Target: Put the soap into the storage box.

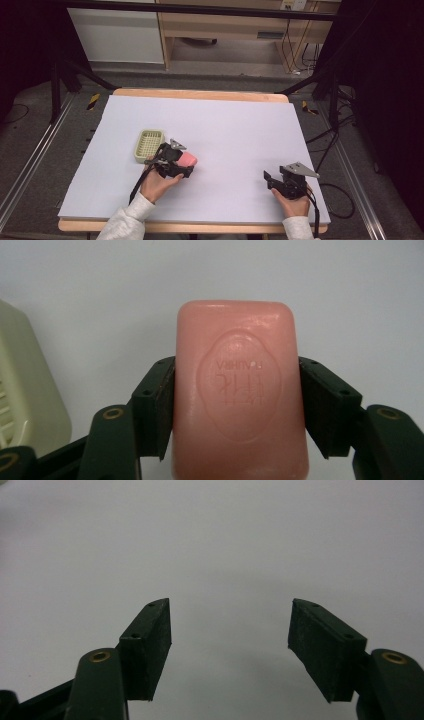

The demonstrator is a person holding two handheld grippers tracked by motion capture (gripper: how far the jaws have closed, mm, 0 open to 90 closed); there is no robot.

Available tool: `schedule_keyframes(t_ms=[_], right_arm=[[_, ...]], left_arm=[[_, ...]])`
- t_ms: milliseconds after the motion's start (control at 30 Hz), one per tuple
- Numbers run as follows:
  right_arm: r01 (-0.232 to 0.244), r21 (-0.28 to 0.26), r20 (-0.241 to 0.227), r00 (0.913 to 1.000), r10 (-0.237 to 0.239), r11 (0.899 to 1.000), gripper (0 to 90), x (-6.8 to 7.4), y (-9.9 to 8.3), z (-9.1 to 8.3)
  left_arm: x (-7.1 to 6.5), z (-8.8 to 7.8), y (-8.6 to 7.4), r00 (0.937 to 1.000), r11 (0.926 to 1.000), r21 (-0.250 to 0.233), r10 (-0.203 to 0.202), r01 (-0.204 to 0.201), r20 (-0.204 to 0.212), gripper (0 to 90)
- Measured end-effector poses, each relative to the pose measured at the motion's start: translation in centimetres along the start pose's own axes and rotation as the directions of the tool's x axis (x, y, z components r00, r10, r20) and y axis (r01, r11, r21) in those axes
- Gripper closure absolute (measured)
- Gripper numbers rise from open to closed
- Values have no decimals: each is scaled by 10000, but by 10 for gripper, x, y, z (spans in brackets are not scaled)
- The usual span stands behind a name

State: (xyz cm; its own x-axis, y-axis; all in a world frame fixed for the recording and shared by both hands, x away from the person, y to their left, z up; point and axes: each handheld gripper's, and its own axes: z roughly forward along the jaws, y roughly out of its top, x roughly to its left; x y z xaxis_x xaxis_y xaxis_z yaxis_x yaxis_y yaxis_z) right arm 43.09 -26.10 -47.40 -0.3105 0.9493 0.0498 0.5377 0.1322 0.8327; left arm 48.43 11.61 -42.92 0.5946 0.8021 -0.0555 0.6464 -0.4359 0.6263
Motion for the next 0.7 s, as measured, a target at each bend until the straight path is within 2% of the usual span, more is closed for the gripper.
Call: schedule_keyframes(t_ms=[133,300,467,700], right_arm=[[-49,30,-26,10000,49,10000,337,0,0,0],[270,44,56,9996,-270,9996,337,2,-1,0],[154,72,-31,9999,-153,9999,335,3,-1,0],[241,41,15,9997,-241,9997,323,2,-2,1]], left_arm=[[4,-5,-3,10000,10000,13,-59,59,-10,371],[10,-10,-8,9998,9998,-47,-186,186,-101,371],[19,-15,-7,9992,9992,-173,-365,363,-150,371],[25,-23,-4,9987,9983,-337,-481,475,-185,371]])
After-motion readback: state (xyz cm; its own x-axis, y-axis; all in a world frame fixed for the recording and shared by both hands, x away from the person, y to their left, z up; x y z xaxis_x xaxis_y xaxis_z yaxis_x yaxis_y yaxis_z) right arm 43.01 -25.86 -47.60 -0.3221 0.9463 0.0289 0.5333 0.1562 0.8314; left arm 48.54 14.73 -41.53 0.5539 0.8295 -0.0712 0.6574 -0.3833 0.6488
